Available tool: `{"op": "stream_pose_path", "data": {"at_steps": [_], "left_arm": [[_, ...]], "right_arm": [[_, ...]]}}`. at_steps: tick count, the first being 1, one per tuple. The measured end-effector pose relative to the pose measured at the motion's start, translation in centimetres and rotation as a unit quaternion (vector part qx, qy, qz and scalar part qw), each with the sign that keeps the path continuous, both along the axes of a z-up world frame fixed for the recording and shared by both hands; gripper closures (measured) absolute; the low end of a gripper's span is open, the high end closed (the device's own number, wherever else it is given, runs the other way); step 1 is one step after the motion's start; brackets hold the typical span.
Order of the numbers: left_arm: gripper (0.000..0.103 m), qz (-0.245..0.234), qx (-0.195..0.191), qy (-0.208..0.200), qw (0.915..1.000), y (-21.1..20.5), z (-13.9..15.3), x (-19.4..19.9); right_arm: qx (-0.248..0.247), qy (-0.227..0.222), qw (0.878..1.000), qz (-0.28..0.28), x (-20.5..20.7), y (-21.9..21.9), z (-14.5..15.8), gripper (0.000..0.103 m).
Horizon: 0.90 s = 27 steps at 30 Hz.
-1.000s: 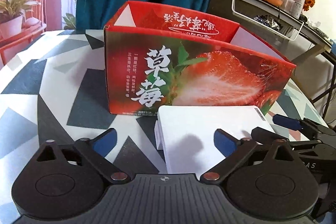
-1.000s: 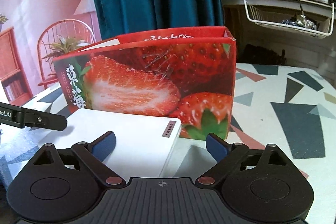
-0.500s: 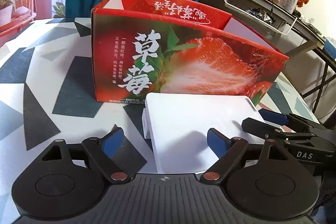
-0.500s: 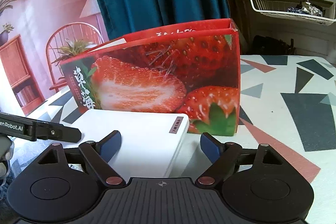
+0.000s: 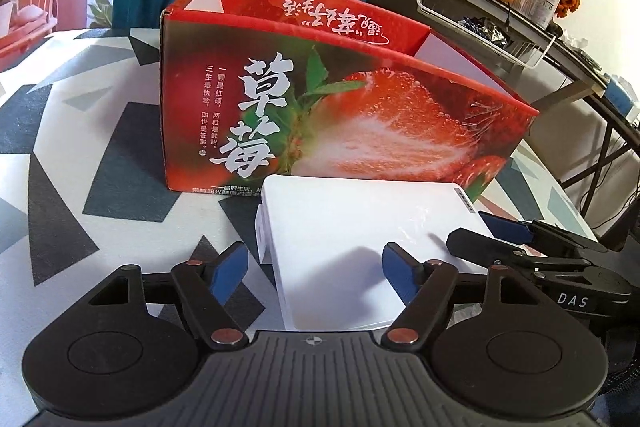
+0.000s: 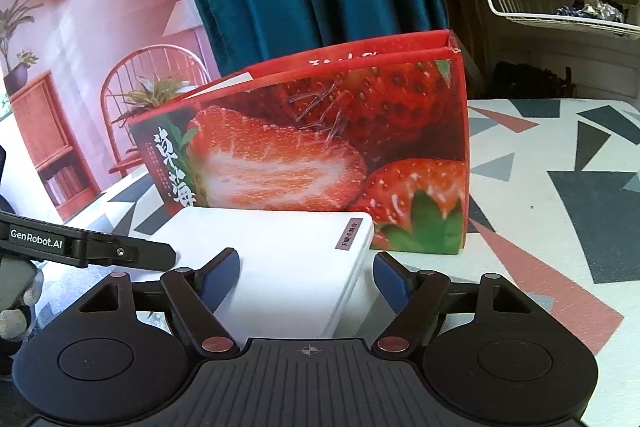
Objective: Organize rigid objects
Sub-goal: 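Grasp the white flat case with the right tool, then lift the white case with the right tool and lower it into the red box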
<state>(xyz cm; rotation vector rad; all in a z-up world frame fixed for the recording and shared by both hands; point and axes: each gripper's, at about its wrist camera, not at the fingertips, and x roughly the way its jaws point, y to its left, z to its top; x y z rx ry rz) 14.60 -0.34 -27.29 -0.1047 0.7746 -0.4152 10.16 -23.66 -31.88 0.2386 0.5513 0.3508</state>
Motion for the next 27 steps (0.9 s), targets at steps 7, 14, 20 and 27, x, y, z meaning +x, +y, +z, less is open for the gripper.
{"op": "stream_pose_path", "data": {"at_steps": [7,14,20,27], "left_arm": [[0.027,-0.017,-0.008,0.002,0.9998,-0.6,-0.2,-0.1],[0.028,-0.020,-0.005,-0.001,0.9998,-0.7,-0.1,-0.2],[0.031,-0.019,-0.009,0.004,0.9998,-0.5,0.2,-0.3],[0.031,-0.019,-0.017,-0.025,0.9994,-0.2,2.3,-1.0]], "right_arm": [[0.010,0.004,1.000,0.003,0.0,-0.1,0.0,0.035],[0.036,0.021,0.999,0.003,0.0,-0.4,-0.2,0.037],[0.068,0.060,0.996,-0.006,-0.1,-1.2,0.1,0.047],[0.024,0.038,0.999,-0.010,-1.4,-0.7,2.8,0.060]]}}
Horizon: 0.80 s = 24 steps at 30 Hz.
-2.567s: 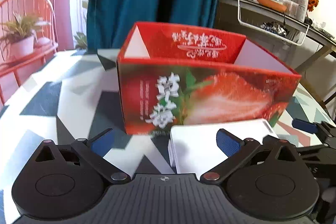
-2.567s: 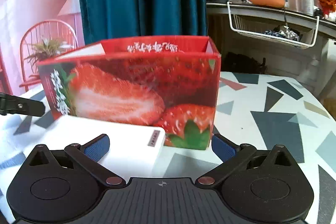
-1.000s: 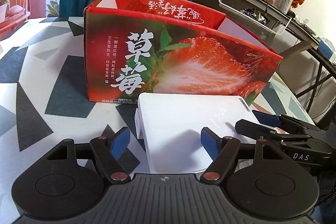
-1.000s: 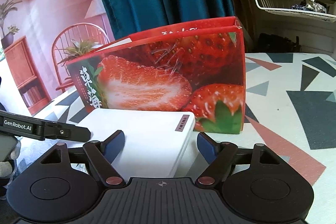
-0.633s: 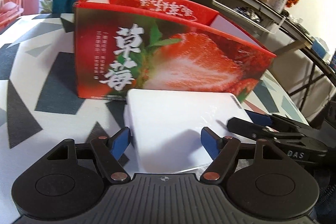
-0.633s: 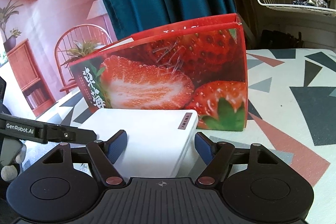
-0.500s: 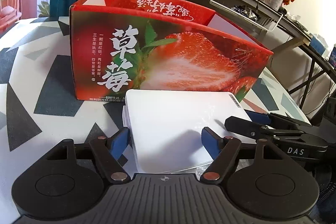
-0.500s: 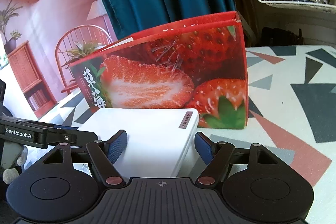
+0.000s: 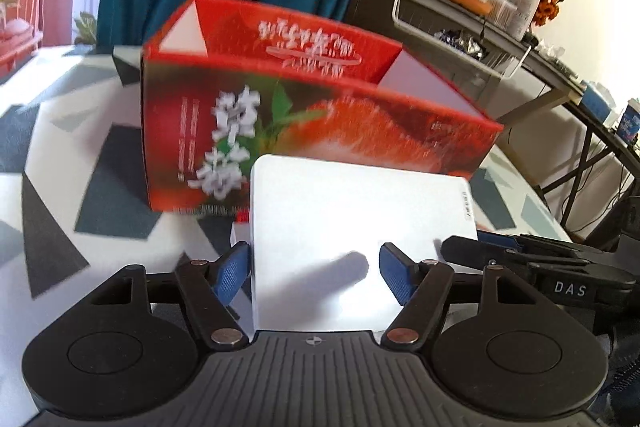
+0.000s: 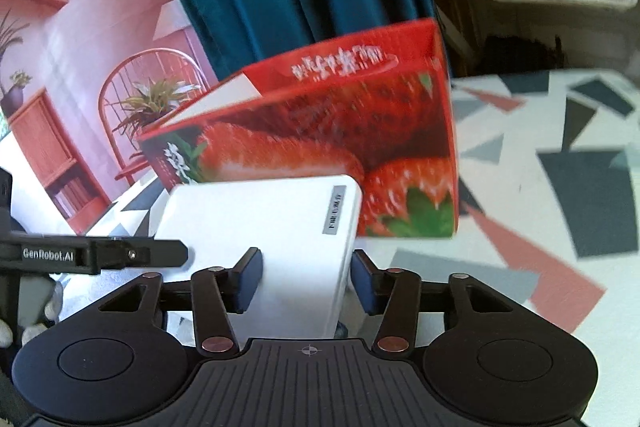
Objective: Organize rigid objects
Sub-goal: 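Lift the white case with the right tool and lower it into the red box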
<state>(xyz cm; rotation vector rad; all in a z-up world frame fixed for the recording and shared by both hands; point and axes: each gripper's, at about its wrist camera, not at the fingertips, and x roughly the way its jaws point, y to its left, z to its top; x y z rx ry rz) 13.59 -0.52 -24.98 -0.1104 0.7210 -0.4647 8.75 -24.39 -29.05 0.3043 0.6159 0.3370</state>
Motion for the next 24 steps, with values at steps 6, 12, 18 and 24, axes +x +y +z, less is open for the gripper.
{"op": "stream_pose_path", "data": {"at_steps": [6,12,18,24], "left_arm": [[0.031,0.018,-0.012,-0.047,0.9987,0.5,3.4,-1.0],[0.031,0.022,-0.029,-0.104,0.9939,1.0,7.9,-0.7],[0.031,0.039,-0.031,-0.142,0.9886,0.3,12.0,2.4],[0.031,0.045,-0.049,-0.088,0.9939,-0.3,11.4,8.7]], "right_arm": [[-0.039,-0.041,0.998,0.011,-1.0,1.0,3.6,0.065],[-0.046,-0.095,0.994,0.014,-0.4,0.9,8.6,0.067],[-0.067,-0.139,0.988,0.018,3.8,0.9,13.6,0.066],[-0.080,-0.117,0.990,0.012,10.1,0.7,13.5,0.065]]}}
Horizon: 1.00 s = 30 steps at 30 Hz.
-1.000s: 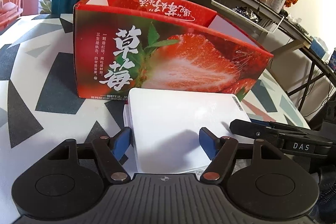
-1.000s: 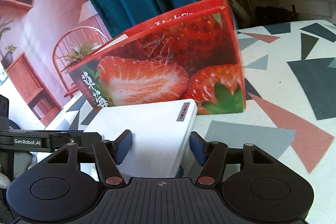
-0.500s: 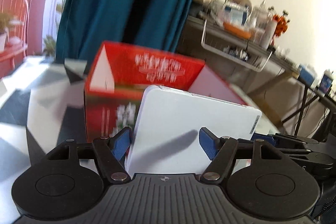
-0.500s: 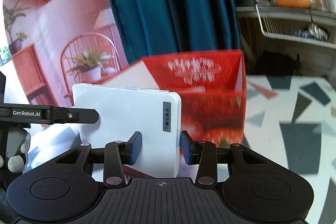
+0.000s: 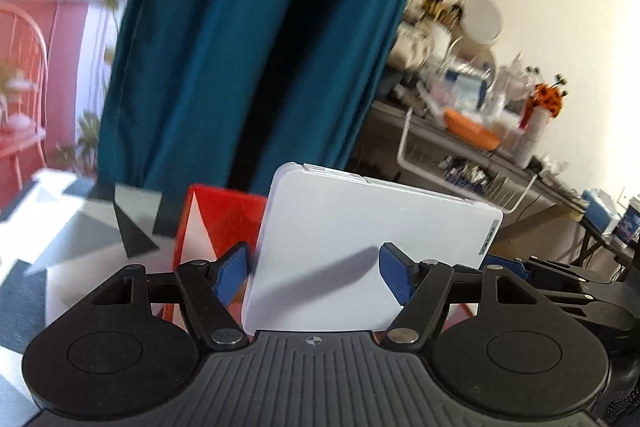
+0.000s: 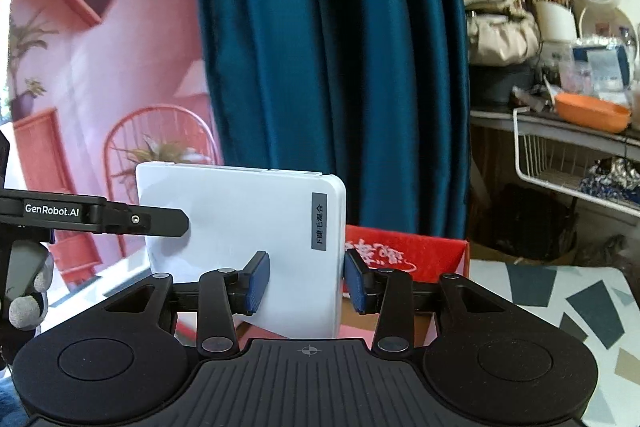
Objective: Organize rigid objects
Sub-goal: 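Lift the white case with the right tool and lower it into the red box, then open the right tool to release the white case and withdraw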
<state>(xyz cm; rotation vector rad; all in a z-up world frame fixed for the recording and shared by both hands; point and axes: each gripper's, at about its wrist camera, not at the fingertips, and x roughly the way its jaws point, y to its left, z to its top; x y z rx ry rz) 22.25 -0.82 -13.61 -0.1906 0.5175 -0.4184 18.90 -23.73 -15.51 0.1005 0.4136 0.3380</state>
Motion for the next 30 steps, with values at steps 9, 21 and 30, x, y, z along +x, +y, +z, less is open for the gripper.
{"op": "stream_pose_path", "data": {"at_steps": [9,21,30], "left_arm": [[0.037,-0.004,0.040,0.081,0.9959,-1.3,-4.7,4.7],[0.039,-0.023,0.120,0.106,0.9868,-2.7,-7.0,6.8],[0.043,-0.018,0.166,0.110,0.9799,-3.9,-7.9,7.7]], "right_arm": [[0.035,0.100,0.994,-0.036,5.4,-0.6,-5.3,0.065],[0.007,0.187,0.981,-0.055,8.1,0.0,-7.4,0.059],[-0.058,0.216,0.972,-0.069,9.5,1.8,-8.3,0.061]]}}
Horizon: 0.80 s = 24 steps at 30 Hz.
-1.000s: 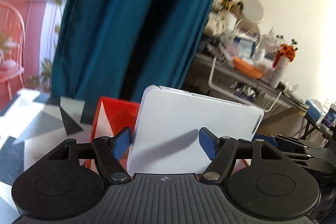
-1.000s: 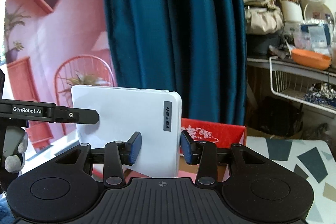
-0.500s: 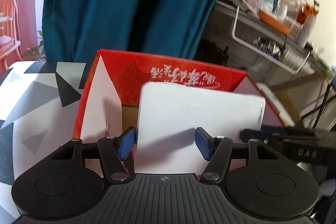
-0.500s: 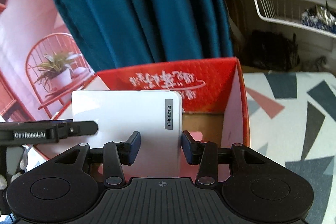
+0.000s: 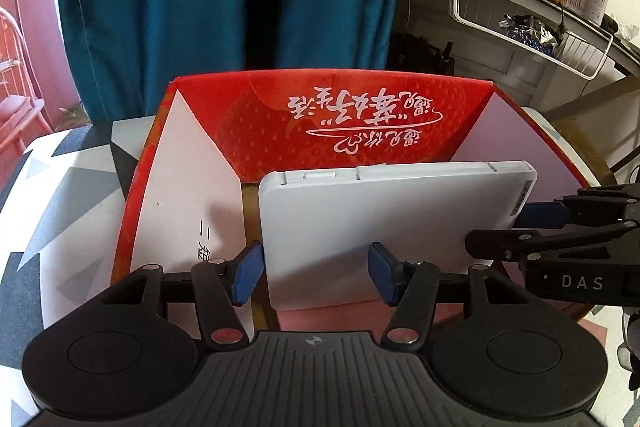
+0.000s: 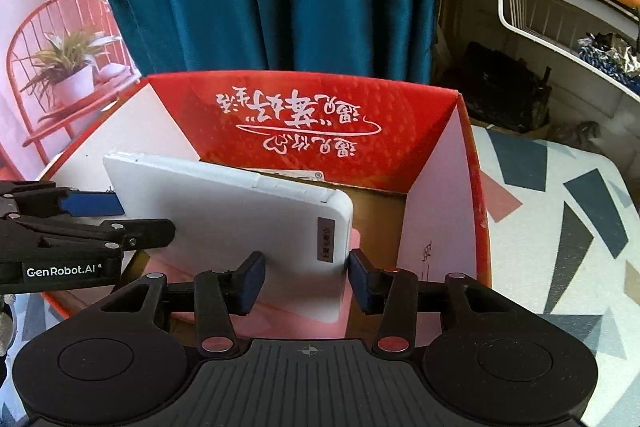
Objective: Organize rigid objects
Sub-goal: 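Open the right tool to release the white case and withdraw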
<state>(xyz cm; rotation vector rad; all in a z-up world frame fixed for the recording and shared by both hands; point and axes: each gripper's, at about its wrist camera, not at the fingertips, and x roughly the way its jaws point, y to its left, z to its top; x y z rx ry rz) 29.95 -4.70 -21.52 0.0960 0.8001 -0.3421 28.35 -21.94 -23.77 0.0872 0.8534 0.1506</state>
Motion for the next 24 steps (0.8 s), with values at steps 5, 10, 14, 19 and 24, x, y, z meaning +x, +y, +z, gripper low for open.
{"op": "stream_pose_path", "data": {"at_steps": [5,10,14,19,24], "left_arm": [[0.042,0.001,-0.005,-0.003,1.0000,0.1,0.2,0.1],[0.040,0.000,-0.002,-0.019,0.9998,0.0,0.6,-0.5],[0.038,-0.001,-0.004,-0.024,0.9997,0.2,1.0,-0.9],[0.032,-0.004,-0.005,-0.039,0.9992,0.6,1.9,-1.8],[0.014,-0.009,0.002,-0.067,0.9977,1.3,3.2,-3.5]], "right_arm": [[0.001,0.007,1.000,-0.011,0.2,0.0,0.0,0.061],[0.000,-0.002,1.000,-0.012,0.0,-0.1,0.0,0.060],[-0.003,-0.009,1.000,-0.012,-0.3,-0.1,0.3,0.059],[-0.001,-0.031,1.000,-0.002,-1.4,0.3,1.3,0.047],[0.005,-0.080,0.997,0.022,-3.5,0.8,2.7,0.021]]}}
